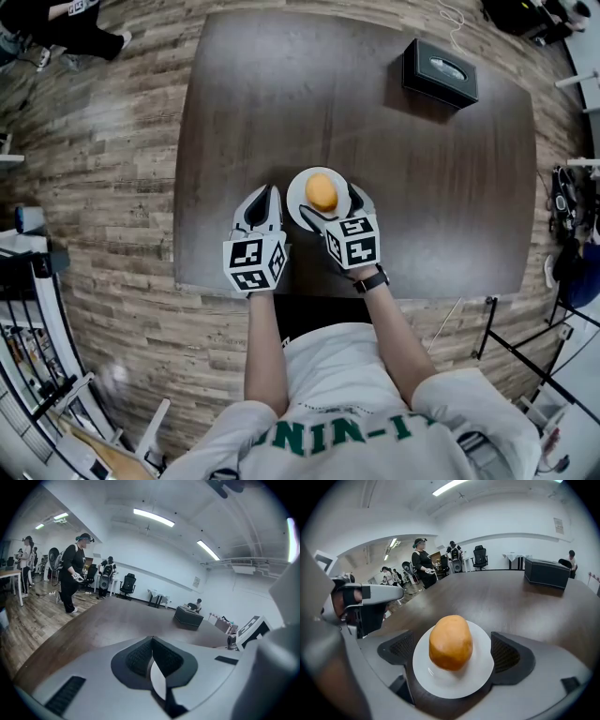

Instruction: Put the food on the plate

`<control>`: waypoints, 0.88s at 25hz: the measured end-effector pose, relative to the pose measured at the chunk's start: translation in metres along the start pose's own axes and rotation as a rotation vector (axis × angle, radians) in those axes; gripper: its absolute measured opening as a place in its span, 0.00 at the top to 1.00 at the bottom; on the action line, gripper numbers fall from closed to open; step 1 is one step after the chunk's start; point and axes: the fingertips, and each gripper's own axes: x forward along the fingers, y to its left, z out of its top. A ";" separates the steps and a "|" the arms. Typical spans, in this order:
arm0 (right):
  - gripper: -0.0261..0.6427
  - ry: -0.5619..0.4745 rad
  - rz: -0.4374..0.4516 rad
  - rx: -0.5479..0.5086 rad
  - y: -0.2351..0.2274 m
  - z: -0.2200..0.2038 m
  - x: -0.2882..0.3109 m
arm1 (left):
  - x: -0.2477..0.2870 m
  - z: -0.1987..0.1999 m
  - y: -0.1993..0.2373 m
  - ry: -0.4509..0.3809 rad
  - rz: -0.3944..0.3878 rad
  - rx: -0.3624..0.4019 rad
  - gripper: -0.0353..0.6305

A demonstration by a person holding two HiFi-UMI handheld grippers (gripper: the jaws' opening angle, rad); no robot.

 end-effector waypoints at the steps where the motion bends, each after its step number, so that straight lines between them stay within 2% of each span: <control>1: 0.18 -0.006 -0.003 -0.005 -0.002 0.003 -0.003 | -0.002 0.003 0.000 -0.004 0.003 0.004 0.93; 10: 0.33 -0.099 -0.033 -0.023 -0.020 0.032 -0.046 | -0.024 0.038 -0.012 -0.058 0.022 0.070 0.93; 22: 0.51 -0.269 -0.041 -0.028 -0.023 0.076 -0.119 | -0.064 0.076 -0.052 -0.138 0.010 0.142 0.93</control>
